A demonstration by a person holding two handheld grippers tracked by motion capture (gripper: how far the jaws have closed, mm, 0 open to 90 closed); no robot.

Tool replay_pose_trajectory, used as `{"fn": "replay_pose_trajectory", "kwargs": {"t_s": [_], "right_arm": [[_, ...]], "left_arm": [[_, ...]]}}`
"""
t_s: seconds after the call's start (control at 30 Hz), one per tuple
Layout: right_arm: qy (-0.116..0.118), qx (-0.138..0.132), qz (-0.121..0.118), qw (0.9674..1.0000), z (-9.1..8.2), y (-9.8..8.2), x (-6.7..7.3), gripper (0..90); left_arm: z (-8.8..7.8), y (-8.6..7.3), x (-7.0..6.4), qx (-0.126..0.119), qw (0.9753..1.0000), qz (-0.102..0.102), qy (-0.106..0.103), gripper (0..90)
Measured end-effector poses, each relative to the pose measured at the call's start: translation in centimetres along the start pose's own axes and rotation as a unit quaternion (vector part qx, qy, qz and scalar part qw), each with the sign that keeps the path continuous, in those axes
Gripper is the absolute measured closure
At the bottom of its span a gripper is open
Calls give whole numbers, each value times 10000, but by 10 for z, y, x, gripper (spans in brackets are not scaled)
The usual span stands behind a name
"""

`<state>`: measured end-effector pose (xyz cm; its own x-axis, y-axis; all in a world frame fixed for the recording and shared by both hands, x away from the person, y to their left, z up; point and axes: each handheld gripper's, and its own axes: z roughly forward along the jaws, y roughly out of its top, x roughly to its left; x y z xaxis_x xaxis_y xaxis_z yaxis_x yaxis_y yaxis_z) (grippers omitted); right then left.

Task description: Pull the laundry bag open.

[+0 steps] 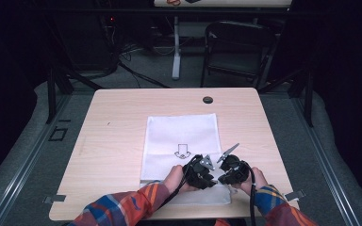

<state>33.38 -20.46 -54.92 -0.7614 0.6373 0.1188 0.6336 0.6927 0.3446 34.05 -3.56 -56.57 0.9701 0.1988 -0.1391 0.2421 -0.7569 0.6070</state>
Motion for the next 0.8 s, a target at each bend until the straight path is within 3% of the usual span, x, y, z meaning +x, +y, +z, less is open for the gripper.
{"fn": "replay_pose_trajectory", "kwargs": {"t_s": [0.07, 0.13, 0.2, 0.27, 0.3, 0.73, 0.8], "right_arm": [[31, -102, 68, 9999, 1, -1, 1, 900], [-21, -30, 46, 10000, 0, -1, 0, 900], [121, -116, 260, 9995, 1, -2, -2, 900], [161, -158, 310, 9993, 2, -3, -4, 900], [196, -200, 329, 9991, 2, -3, -4, 900], [186, -144, 299, 9993, 1, -3, -3, 900], [141, -127, 280, 9994, 1, -3, -3, 900]], "left_arm": [[2, 1, 0, 2, 10000, -10, 10, 734], [4, 2, -1, 30, 10000, 40, 22, 757], [6, 3, -2, -12, 10000, 71, 64, 790], [5, 4, -3, 103, 9998, 90, 139, 811], [6, 4, -3, 25, 9999, 78, 79, 814], [3, 1, -3, 3, 9997, 121, 197, 820], [0, -1, -2, -13, 9999, 88, 116, 820]]}}
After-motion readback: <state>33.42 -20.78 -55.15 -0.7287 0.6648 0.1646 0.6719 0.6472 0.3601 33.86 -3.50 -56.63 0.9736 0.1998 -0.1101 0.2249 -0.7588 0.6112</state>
